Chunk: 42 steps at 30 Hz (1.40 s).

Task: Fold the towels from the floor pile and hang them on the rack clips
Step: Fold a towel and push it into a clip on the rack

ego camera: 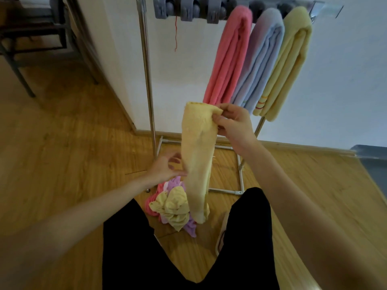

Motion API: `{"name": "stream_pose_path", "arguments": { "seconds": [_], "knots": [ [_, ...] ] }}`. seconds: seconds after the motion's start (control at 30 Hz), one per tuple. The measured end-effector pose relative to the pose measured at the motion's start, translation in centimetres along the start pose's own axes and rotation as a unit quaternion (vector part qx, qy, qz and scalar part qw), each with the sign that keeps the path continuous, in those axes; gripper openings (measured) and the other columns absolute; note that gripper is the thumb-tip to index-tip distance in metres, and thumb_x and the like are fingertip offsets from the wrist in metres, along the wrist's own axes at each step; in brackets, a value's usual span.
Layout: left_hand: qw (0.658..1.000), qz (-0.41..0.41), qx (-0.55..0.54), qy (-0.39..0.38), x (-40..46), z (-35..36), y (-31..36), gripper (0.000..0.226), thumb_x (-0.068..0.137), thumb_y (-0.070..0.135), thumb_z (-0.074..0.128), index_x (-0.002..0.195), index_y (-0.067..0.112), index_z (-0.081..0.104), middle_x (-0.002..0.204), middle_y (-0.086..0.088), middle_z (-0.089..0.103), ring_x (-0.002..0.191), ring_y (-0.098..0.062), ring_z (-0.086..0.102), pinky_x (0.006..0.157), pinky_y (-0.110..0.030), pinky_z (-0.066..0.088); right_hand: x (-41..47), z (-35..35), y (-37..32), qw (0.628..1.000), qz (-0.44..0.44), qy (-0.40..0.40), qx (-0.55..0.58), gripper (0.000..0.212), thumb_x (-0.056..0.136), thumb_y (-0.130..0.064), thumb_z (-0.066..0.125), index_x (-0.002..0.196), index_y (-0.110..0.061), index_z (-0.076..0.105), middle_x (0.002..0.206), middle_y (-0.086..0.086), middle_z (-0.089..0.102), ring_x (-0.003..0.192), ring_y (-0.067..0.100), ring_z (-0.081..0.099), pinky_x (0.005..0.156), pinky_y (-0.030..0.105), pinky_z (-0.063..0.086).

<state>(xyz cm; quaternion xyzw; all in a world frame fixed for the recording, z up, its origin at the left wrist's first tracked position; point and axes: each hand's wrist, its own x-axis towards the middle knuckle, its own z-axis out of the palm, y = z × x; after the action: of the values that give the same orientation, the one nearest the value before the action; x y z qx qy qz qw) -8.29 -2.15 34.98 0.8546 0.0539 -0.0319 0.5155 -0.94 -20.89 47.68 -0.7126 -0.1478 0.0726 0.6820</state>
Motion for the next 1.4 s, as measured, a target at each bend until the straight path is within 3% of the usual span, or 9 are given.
{"name": "stream_pose_path", "arguments": {
  "seconds": [0.2, 0.33, 0.43, 0.57, 0.87, 1.0, 1.1, 1.2, 1.4],
  "knots": [
    [0.995, -0.065, -0.035, -0.07, 2.3, 2.7, -0.8, 0.045, 0.069, 0.023, 0.084, 0.109, 0.008, 0.068, 0.107, -0.006, 0.07, 0.1, -0.019, 0.065, 0.094, -0.041, 0.052, -0.7, -2.1, -1.9, 0.986, 0.026, 0.015, 0.162, 0.016, 0.09, 0.008, 0.05, 0.092, -0.002, 0.061, 0.059, -0.004, 0.061, 0.056, 0.009, 0.06, 0.056, 0.025, 0.053],
    [0.984, -0.123, -0.084, -0.097, 2.2, 4.4, -1.5, 0.037, 0.08, 0.028, 0.076, 0.108, 0.006, 0.068, 0.102, -0.004, 0.07, 0.099, -0.02, 0.064, 0.087, -0.03, 0.054, -1.0, -4.5, -0.7, 0.923, 0.093, 0.2, 0.316, 0.014, 0.087, 0.01, 0.053, 0.085, -0.001, 0.062, 0.069, 0.004, 0.063, 0.059, 0.013, 0.062, 0.057, 0.023, 0.052],
    [0.982, -0.142, -0.09, -0.09, 1.6, 4.7, -1.5, 0.017, 0.085, 0.026, 0.07, 0.094, 0.013, 0.066, 0.086, 0.007, 0.064, 0.081, -0.005, 0.06, 0.059, -0.01, 0.046, -2.0, -5.8, 2.9, 0.885, 0.135, 0.319, 0.312, 0.013, 0.085, 0.013, 0.052, 0.086, 0.003, 0.059, 0.072, 0.009, 0.061, 0.063, 0.014, 0.061, 0.054, 0.02, 0.052],
    [0.988, -0.132, -0.07, -0.038, 2.3, 3.6, -0.7, 0.027, 0.082, 0.034, 0.071, 0.082, 0.007, 0.066, 0.079, -0.001, 0.06, 0.074, -0.012, 0.055, 0.059, -0.019, 0.04, -3.6, -7.0, 8.9, 0.872, 0.223, 0.363, 0.239, 0.013, 0.087, 0.01, 0.048, 0.096, 0.003, 0.054, 0.087, 0.014, 0.059, 0.076, 0.02, 0.062, 0.06, 0.025, 0.055],
    [0.942, 0.092, 0.198, -0.254, 3.6, -1.2, 8.8, 0.042, 0.078, 0.041, 0.074, 0.076, 0.0, 0.065, 0.064, -0.007, 0.053, 0.06, -0.022, 0.047, 0.056, -0.032, 0.038, -7.1, -5.1, 15.9, 0.925, 0.361, 0.112, -0.024, 0.016, 0.082, 0.005, 0.056, 0.097, -0.001, 0.055, 0.092, 0.013, 0.059, 0.079, 0.021, 0.062, 0.065, 0.029, 0.057],
    [0.902, 0.128, 0.257, -0.322, 3.3, -1.7, 12.2, 0.049, 0.079, 0.046, 0.071, 0.083, -0.002, 0.064, 0.069, -0.012, 0.054, 0.066, -0.03, 0.051, 0.058, -0.038, 0.041, -7.6, -4.5, 15.9, 0.952, 0.215, 0.025, -0.219, 0.039, 0.086, -0.003, 0.054, 0.124, -0.009, 0.048, 0.123, 0.003, 0.054, 0.114, 0.018, 0.052, 0.091, 0.033, 0.048],
    [0.891, 0.128, 0.261, -0.348, 3.2, -1.6, 13.7, 0.032, 0.082, 0.036, 0.072, 0.085, 0.005, 0.071, 0.074, -0.011, 0.063, 0.067, -0.023, 0.056, 0.06, -0.033, 0.043, -7.0, -3.8, 12.3, 0.995, 0.076, -0.041, -0.054, 0.048, 0.076, -0.004, 0.048, 0.121, -0.018, 0.058, 0.126, -0.002, 0.059, 0.123, 0.012, 0.049, 0.102, 0.035, 0.043],
    [0.89, 0.13, 0.263, -0.348, 3.1, -1.7, 14.5, 0.026, 0.082, 0.033, 0.073, 0.081, 0.007, 0.072, 0.067, -0.003, 0.058, 0.061, -0.011, 0.05, 0.057, -0.024, 0.039, -5.8, -3.6, 9.3, 0.976, 0.109, -0.159, 0.104, 0.055, 0.063, -0.01, 0.047, 0.115, -0.008, 0.064, 0.122, 0.016, 0.061, 0.12, 0.032, 0.052, 0.102, 0.044, 0.039],
    [0.898, 0.129, 0.262, -0.328, 3.1, -3.2, 14.9, 0.031, 0.08, 0.037, 0.073, 0.085, 0.006, 0.072, 0.077, -0.018, 0.063, 0.065, -0.02, 0.053, 0.057, -0.027, 0.039, -4.5, -3.6, 7.5, 0.967, 0.076, -0.24, 0.039, 0.02, 0.079, -0.017, 0.07, 0.09, -0.001, 0.065, 0.09, 0.013, 0.063, 0.088, 0.027, 0.056, 0.081, 0.041, 0.041]
  ]
}}
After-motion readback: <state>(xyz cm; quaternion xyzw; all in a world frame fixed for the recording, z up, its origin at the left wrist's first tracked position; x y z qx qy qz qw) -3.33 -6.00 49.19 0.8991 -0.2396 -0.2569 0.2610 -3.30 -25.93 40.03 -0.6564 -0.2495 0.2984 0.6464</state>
